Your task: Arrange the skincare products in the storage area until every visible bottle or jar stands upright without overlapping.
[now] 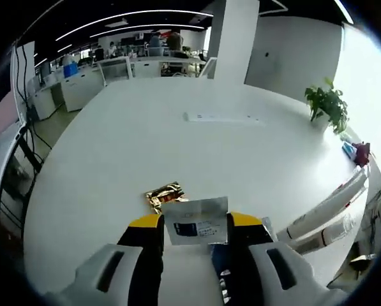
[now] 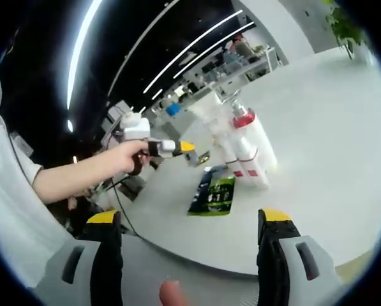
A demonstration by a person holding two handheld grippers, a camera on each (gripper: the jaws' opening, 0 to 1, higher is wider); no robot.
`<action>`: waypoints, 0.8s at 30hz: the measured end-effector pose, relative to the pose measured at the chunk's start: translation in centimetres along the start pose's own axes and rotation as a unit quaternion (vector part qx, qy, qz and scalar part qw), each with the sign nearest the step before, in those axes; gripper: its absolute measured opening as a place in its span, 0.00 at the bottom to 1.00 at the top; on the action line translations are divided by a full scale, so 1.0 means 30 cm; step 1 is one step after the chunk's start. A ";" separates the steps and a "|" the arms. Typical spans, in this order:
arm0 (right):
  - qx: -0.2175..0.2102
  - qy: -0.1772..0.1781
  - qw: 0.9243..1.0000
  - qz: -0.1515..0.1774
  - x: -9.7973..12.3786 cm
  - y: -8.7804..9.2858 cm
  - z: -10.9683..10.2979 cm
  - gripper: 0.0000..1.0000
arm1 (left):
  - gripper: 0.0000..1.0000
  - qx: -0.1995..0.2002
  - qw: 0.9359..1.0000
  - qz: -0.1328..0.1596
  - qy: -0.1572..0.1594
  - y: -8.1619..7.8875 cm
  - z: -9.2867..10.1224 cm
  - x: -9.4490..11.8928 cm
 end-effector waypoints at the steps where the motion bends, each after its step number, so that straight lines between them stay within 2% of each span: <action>1: 0.000 0.000 1.000 0.000 0.000 0.000 0.001 0.88 | 0.36 0.003 1.000 -0.002 0.000 0.008 -0.005 0.004; 5: 0.001 0.000 1.000 -0.001 0.000 0.001 0.003 0.88 | 0.36 0.005 1.000 -0.013 0.001 0.060 -0.017 0.035; 7: 0.002 0.001 1.000 -0.001 0.001 0.002 0.004 0.88 | 0.36 0.008 1.000 -0.015 0.002 0.061 -0.031 0.025; 12: 0.004 0.000 1.000 -0.002 0.000 0.003 0.001 0.87 | 0.36 0.022 0.999 -0.027 0.010 0.113 -0.056 0.061; 24: 0.016 0.002 1.000 0.000 0.002 0.003 -0.001 0.87 | 0.36 0.028 0.998 -0.056 0.031 0.226 -0.036 0.121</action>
Point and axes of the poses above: the point that each gripper's makers call its tool centre point, and the gripper's own axes: x roughly backward along the fingers, z roughly to its right, y roughly out of its underside, the point moved 2 cm from there along x, roughly backward along the fingers, and after that the axes turned 10 degrees about -x, right-handed, at the moved point
